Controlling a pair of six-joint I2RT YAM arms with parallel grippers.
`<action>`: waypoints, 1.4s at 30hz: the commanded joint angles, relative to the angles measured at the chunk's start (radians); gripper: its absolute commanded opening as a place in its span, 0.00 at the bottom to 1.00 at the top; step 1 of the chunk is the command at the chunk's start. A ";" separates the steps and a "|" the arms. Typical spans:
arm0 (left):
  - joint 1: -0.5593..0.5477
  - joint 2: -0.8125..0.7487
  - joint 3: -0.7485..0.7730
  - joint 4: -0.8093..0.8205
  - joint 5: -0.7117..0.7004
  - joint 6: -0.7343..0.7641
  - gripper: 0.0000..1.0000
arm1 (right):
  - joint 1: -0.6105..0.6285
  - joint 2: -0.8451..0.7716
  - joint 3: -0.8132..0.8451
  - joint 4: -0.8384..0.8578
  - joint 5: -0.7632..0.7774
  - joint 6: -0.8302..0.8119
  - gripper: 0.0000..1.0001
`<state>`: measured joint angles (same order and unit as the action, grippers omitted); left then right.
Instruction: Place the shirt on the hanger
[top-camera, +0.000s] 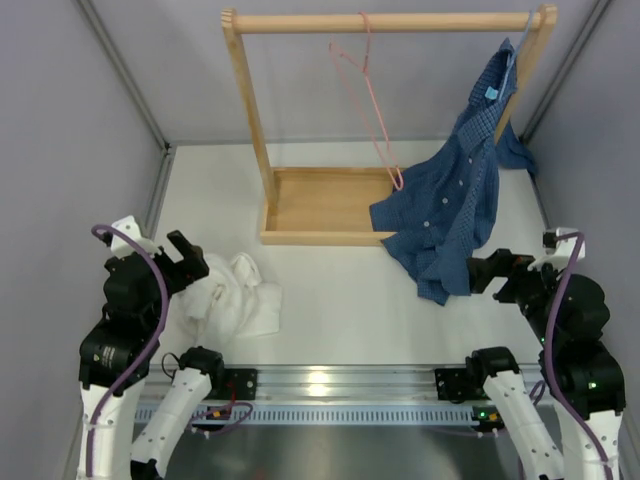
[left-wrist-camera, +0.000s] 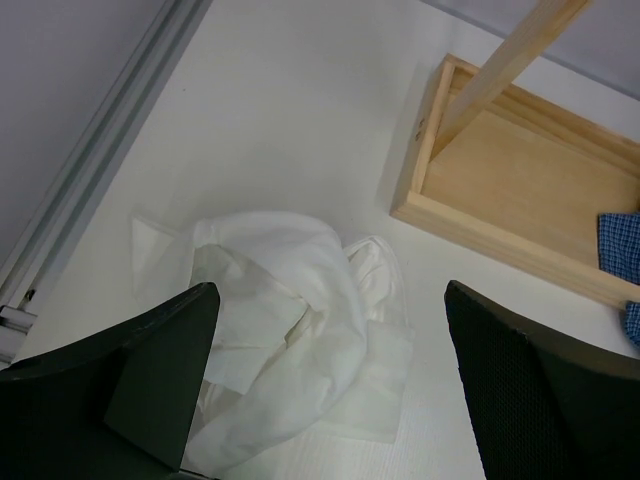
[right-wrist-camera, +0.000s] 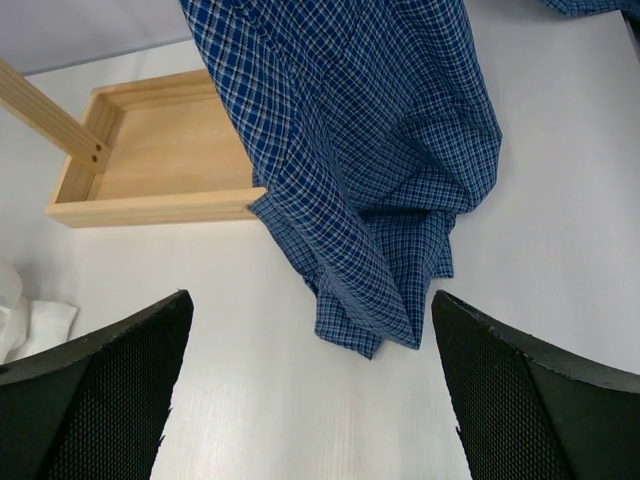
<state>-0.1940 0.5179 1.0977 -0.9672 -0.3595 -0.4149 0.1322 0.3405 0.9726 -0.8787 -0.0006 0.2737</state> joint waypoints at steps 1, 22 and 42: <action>-0.002 -0.001 0.031 0.007 -0.016 -0.033 0.98 | -0.009 0.002 -0.015 0.035 0.008 0.013 0.99; -0.002 0.569 -0.140 0.068 -0.177 -0.674 0.98 | -0.009 -0.078 -0.291 0.417 -0.699 0.130 0.99; -0.144 0.476 0.105 0.274 0.863 -0.038 0.00 | -0.009 0.077 -0.279 0.466 -0.708 0.125 0.99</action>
<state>-0.2626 1.0168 1.0821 -0.8234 0.0154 -0.6643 0.1314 0.3939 0.6670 -0.5236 -0.6338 0.3901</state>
